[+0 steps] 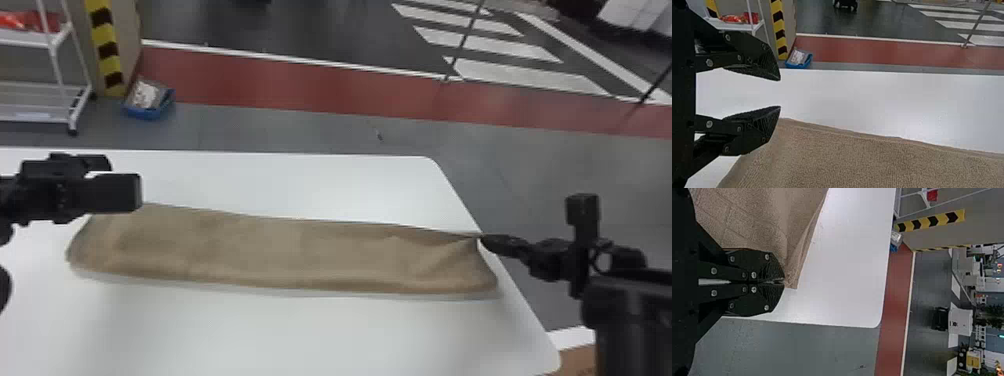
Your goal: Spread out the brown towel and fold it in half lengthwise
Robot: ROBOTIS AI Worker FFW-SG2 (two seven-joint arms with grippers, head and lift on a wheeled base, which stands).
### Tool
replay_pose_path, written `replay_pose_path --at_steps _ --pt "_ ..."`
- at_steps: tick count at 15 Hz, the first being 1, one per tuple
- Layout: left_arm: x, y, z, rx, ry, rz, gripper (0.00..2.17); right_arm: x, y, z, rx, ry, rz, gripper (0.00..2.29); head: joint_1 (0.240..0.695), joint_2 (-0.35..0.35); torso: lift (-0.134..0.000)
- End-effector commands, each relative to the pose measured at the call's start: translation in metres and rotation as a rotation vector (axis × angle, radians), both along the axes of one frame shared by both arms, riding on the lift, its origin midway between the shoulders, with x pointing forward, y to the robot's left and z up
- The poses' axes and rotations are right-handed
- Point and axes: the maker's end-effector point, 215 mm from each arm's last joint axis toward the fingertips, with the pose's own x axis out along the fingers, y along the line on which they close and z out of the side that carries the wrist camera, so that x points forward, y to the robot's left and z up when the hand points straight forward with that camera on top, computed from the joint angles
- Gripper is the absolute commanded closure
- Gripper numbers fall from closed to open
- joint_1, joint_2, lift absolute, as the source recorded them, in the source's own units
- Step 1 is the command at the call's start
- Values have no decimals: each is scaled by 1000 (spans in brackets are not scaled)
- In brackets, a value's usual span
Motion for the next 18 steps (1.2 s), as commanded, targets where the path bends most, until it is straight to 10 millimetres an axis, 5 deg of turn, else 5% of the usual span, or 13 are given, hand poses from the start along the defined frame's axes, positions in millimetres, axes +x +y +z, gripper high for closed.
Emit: replay_pose_path --at_steps 1,6,8,10,15,18 --pt "0 -1 -3 -3 -15 5 9 0 1 -2 3 2 -1 1112 695 -295 -124" --pt "2 6 0 -10 -35 24 12 1 -3 -2 -9 -3 -19 1089 695 -293 -124" --pt "1 9 0 -12 -38 30 12 4 -7 -3 -13 -17 -65 387 695 -293 -124" --pt "0 13 2 -16 -43 36 12 4 -12 -1 -6 -35 -99 73 695 -294 -124" --pt "-8 39 2 -125 21 153 157 4 -8 22 -6 -94 -129 70 695 -286 -124" --pt "-20 58 6 -435 179 371 211 1 -3 21 -13 -90 -122 70 695 -268 -124"
